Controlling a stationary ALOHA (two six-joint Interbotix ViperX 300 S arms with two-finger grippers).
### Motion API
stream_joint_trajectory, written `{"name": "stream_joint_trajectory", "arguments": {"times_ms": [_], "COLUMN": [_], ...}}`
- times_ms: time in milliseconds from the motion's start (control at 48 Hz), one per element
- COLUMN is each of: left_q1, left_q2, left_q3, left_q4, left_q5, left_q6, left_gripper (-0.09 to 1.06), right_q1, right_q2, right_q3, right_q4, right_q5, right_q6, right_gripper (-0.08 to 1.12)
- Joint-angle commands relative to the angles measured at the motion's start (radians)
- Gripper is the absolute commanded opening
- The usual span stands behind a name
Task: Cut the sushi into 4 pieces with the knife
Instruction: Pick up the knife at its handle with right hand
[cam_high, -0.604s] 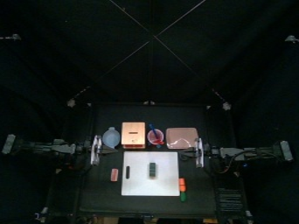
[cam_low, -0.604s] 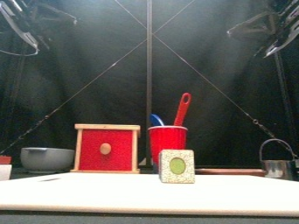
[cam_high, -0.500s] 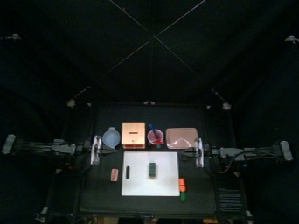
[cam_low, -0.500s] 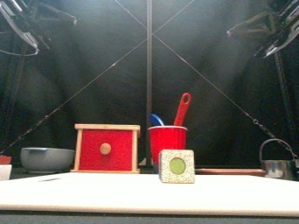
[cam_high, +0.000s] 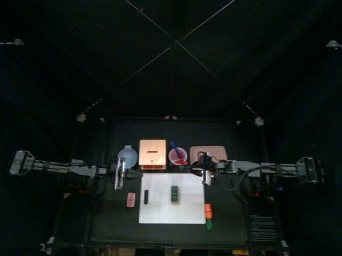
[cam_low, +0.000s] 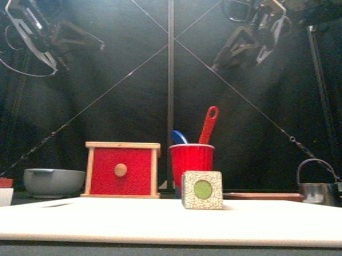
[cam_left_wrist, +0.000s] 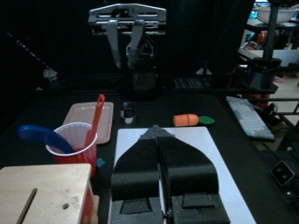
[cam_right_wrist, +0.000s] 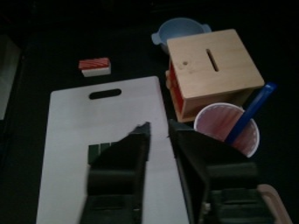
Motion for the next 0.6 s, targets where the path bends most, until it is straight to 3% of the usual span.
{"name": "stream_joint_trajectory", "arguments": {"times_ms": [21, 250, 604], "left_q1": [0.006, 0.012, 0.021], "left_q2": [0.002, 0.002, 0.002], "left_q3": [-0.026, -0.020, -0.005], "left_q4": [0.000, 0.000, 0.000], "left_q5": [-0.009, -0.009, -0.009], "left_q6": [0.000, 0.000, 0.000], "left_gripper": [0.12, 0.12, 0.12], "right_q1": [0.005, 0.029, 0.031], "right_q2": [0.052, 0.167, 0.319], "right_q3": [-0.089, -0.198, -0.295], "right_q4": [-0.077, -0.219, -0.278], "right_q5": [0.066, 0.224, 0.454], "right_q6": [0.002, 0.002, -0.012], "right_gripper": [1.00, 0.99, 0.97]}}
